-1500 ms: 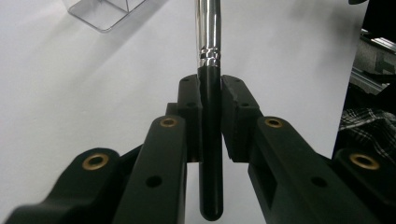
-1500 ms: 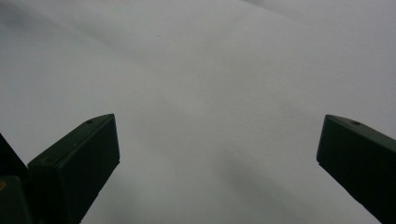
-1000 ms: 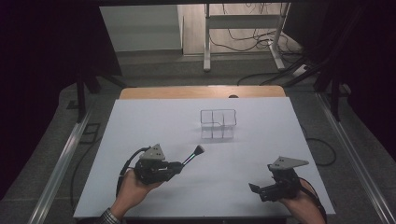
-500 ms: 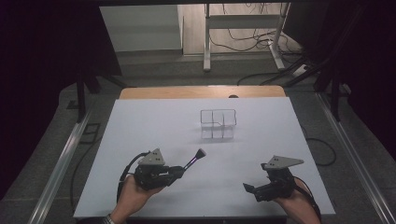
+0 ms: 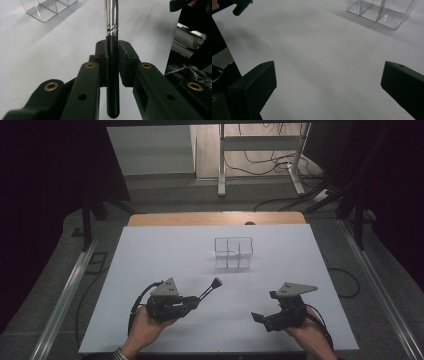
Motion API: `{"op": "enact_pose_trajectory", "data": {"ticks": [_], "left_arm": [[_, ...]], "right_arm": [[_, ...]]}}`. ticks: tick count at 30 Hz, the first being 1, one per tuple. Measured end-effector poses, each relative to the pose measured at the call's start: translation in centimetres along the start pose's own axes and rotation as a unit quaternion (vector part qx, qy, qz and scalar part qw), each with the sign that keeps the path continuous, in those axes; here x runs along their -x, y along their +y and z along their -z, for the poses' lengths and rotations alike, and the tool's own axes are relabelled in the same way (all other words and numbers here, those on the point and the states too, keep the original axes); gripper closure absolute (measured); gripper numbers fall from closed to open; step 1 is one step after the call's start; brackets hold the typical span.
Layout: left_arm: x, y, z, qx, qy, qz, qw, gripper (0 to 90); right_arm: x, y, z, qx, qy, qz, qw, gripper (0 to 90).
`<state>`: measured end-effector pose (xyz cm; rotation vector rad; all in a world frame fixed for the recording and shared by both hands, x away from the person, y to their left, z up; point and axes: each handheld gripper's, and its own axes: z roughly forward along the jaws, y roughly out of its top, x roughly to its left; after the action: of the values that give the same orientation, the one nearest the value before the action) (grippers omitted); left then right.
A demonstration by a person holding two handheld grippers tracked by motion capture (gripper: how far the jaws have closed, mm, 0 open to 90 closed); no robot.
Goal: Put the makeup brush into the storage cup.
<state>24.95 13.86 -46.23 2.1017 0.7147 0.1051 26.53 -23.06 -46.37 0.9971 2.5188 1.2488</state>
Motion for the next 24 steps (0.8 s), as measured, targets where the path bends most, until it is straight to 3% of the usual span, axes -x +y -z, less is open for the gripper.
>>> {"op": "enact_pose_trajectory", "data": {"ticks": [4, 18, 24], "left_arm": [[0.0, 0.0, -0.1, 0.002, -0.002, 0.002, 1.0, 79.1], [-0.3, 0.5, -1.1, 0.01, -0.007, 0.002, 0.9999, 79.1], [-0.3, 0.6, -1.5, 0.013, -0.011, 0.003, 0.9998, 79.1]], "right_arm": [[-0.1, 0.3, -0.4, 0.0, -0.001, 0.002, 1.0, 0.4], [-0.5, 2.1, -2.2, 0.027, 0.03, -0.034, 0.9986, 0.4], [-0.9, 2.7, -2.9, 0.033, 0.038, -0.034, 0.9981, 0.5]]}}
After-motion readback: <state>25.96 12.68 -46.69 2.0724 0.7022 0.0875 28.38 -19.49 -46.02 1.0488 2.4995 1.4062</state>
